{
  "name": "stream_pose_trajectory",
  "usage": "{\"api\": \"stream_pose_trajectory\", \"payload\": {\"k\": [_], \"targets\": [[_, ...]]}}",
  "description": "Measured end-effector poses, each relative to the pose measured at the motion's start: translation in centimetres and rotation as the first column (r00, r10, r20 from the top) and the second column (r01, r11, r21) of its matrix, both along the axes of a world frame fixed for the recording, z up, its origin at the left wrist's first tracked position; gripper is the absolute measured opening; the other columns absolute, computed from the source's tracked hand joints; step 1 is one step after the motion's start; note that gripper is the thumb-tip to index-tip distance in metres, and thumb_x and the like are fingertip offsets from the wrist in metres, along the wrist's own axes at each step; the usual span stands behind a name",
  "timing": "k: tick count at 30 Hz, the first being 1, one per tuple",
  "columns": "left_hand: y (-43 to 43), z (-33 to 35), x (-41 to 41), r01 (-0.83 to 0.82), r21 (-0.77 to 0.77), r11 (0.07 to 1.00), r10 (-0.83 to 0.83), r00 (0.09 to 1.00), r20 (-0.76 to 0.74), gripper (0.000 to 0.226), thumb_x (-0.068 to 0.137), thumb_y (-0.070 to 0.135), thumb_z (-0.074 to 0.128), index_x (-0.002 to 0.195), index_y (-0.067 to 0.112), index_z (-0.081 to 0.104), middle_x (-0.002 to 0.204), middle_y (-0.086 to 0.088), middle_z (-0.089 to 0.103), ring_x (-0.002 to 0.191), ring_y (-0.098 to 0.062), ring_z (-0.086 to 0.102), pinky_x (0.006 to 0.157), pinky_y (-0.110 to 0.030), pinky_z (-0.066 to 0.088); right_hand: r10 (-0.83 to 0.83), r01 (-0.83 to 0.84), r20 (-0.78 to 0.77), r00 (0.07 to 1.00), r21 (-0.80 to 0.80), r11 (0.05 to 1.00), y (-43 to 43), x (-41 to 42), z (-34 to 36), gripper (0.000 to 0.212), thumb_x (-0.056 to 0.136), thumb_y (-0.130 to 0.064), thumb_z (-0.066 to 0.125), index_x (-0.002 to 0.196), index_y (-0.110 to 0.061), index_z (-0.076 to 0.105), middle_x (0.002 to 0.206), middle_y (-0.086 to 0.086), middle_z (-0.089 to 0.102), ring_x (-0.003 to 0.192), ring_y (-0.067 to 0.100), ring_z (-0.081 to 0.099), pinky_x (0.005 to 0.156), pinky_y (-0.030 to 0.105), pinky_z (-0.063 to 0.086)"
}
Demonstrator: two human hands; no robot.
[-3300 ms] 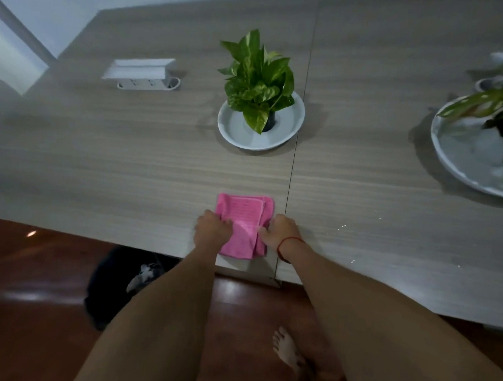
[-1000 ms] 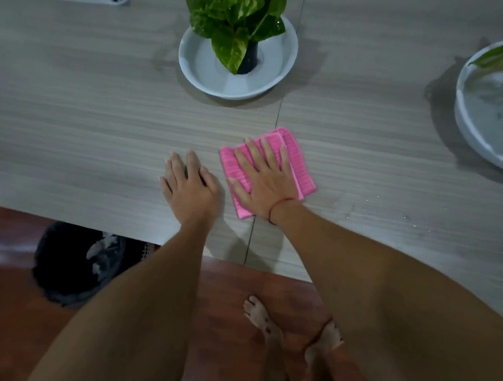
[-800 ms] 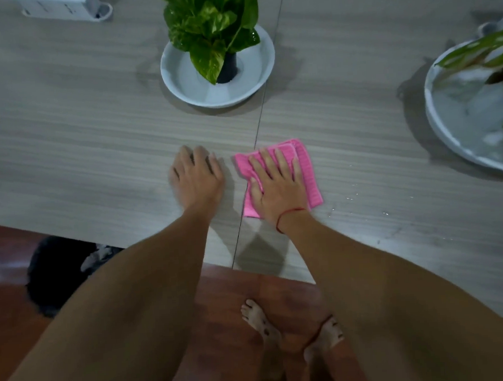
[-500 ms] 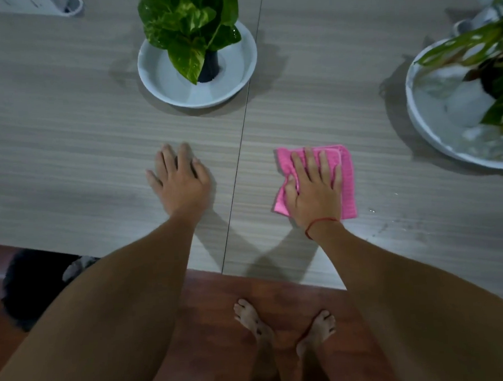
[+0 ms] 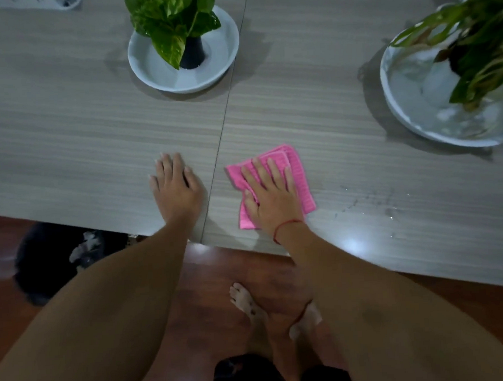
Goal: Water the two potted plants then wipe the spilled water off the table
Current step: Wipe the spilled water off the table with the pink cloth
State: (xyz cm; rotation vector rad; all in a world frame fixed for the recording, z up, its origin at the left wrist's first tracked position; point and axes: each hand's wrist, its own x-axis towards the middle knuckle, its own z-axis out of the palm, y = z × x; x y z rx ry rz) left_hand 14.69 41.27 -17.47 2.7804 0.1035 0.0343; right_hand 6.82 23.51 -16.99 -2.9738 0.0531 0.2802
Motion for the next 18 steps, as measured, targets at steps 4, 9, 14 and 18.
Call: {"api": "stream_pose_trajectory", "payload": {"k": [4, 9, 14, 18], "targets": [[-0.6, -0.1, -1.5, -0.036, -0.003, 0.999, 0.036, 0.999, -0.022, 0.052, 0.105, 0.029, 0.029, 0.155, 0.013, 0.027, 0.163, -0.011, 0.019, 0.153, -0.025, 0.010, 0.124, -0.045, 0.004, -0.134, 0.135, 0.087, 0.987, -0.006, 0.991, -6.2, -1.7, 0.0, 0.056, 0.097, -0.040, 0.030, 0.150, -0.033, 0.014, 0.159, -0.006, 0.010, 0.147, 0.020, 0.003, 0.118, 0.042, -0.003], [-0.1, -0.9, -1.7, -0.025, 0.042, 0.999, 0.025, 1.000, 0.017, 0.055, 0.103, 0.035, 0.029, 0.155, 0.016, 0.027, 0.164, -0.009, 0.018, 0.153, -0.023, 0.010, 0.124, -0.043, 0.004, -0.290, 0.293, 0.135, 0.947, -0.001, 0.956, -8.4, -0.9, -0.4, 0.055, 0.096, -0.042, 0.028, 0.150, -0.029, 0.022, 0.158, -0.001, 0.019, 0.146, 0.028, 0.012, 0.118, 0.049, 0.000], [-0.2, -0.8, -1.5, -0.040, 0.029, 0.999, 0.039, 0.998, 0.042, 0.054, 0.102, 0.032, 0.034, 0.154, 0.017, 0.030, 0.163, -0.008, 0.021, 0.153, -0.022, 0.011, 0.124, -0.042, 0.003, -0.340, 0.341, 0.039, 0.939, -0.001, 0.940, -3.9, 1.6, -0.4, 0.059, 0.097, -0.049, 0.011, 0.151, -0.030, -0.005, 0.160, 0.005, -0.006, 0.145, 0.033, -0.007, 0.115, 0.056, -0.004], [-0.4, -0.5, -1.7, -0.043, 0.024, 0.999, 0.043, 0.999, 0.021, 0.053, 0.104, 0.030, 0.033, 0.154, 0.017, 0.029, 0.163, -0.009, 0.020, 0.153, -0.022, 0.010, 0.124, -0.042, 0.002, -0.193, 0.192, 0.029, 0.981, 0.039, 0.981, 0.4, 0.4, 0.0, 0.056, 0.099, -0.047, 0.013, 0.150, -0.030, -0.007, 0.159, 0.003, -0.008, 0.145, 0.032, -0.010, 0.115, 0.056, -0.002]]}}
